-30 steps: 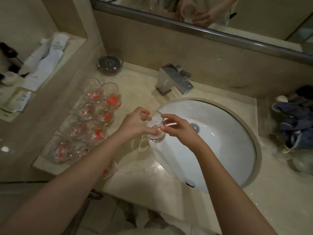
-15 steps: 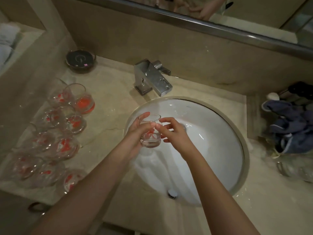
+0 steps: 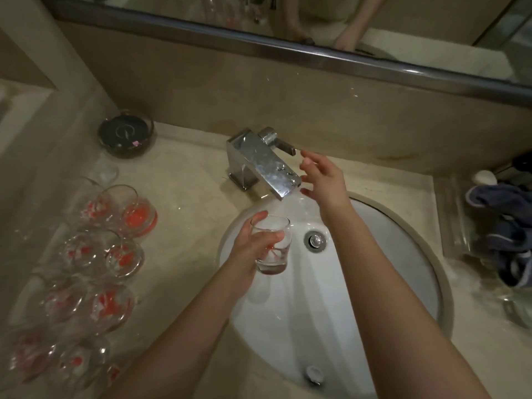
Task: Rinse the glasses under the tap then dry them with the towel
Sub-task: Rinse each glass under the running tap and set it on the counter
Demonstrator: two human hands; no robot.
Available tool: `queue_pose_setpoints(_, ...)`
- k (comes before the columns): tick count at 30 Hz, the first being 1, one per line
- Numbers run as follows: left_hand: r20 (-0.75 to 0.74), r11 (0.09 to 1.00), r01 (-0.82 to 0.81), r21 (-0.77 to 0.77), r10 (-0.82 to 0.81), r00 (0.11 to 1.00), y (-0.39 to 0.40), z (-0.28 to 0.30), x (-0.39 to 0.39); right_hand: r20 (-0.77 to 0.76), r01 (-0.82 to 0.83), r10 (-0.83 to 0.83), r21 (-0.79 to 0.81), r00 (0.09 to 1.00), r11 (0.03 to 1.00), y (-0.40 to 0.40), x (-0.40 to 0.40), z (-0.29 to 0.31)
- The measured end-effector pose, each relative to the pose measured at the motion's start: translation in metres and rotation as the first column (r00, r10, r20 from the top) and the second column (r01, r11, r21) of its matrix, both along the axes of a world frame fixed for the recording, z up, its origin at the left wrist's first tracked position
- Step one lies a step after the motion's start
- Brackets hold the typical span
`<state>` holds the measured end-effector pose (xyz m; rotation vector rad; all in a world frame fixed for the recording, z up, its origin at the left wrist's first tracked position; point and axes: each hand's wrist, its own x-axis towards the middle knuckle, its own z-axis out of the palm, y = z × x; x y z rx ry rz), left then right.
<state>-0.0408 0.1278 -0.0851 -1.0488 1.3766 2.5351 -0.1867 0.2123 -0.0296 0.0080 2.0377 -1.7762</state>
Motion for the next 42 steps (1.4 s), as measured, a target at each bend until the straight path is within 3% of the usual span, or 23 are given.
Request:
queue_pose_setpoints(6, 0.020, 0.999, 0.028, 0.015, -0.028, 0.999, -0.003, -0.005, -0.009, -0.039, -0.048, 0.047, -0.041, 0.998, 0.998, -0.025, -0.018, -0.002)
queue_pose_setpoints(16, -0.017, 1.000, 0.005, -0.005, -0.005, 1.000, -0.003, 0.002, -0.027, -0.173, -0.068, 0.082, 0.086, 0.981, 0.994, -0.026, -0.030, -0.006)
queue_pose_setpoints(27, -0.014, 0.994, 0.020, -0.110, -0.022, 1.000, -0.001, -0.004, -0.030, -0.158, -0.106, 0.117, 0.076, 0.980, 0.991, -0.028, -0.040, -0.007)
queue_pose_setpoints(31, -0.046, 0.998, 0.014, -0.063, -0.016, 0.999, -0.003, -0.001, -0.030, -0.171, -0.143, 0.178, 0.199, 0.969, 0.969, -0.018, -0.037, -0.010)
queue_pose_setpoints(34, -0.071, 0.999, 0.006, -0.039, -0.009, 0.997, -0.003, -0.001, -0.030, -0.010, -0.074, 0.077, 0.182, 0.997, 0.981, -0.001, -0.015, -0.029)
queue_pose_setpoints(36, -0.093, 0.999, -0.012, -0.038, 0.009, 0.996, -0.001, 0.000, -0.032, 0.246, -0.032, -0.008, 0.158, 0.969, 0.987, 0.011, 0.009, -0.048)
queue_pose_setpoints(39, -0.119, 0.999, -0.031, -0.020, 0.028, 0.993, 0.002, 0.000, -0.035, 0.647, -0.093, 0.052, 0.029, 0.760, 0.995, 0.031, 0.043, -0.067)
queue_pose_setpoints(41, -0.112, 1.000, -0.010, 0.000, 0.010, 0.994, 0.003, 0.002, -0.036, 0.760, -0.065, 0.171, -0.167, 0.628, 0.984, 0.037, 0.057, -0.071)
queue_pose_setpoints(42, -0.105, 1.000, 0.004, 0.003, -0.004, 0.994, 0.003, 0.002, -0.038, 0.771, -0.032, 0.198, -0.224, 0.605, 0.974, 0.038, 0.059, -0.072)
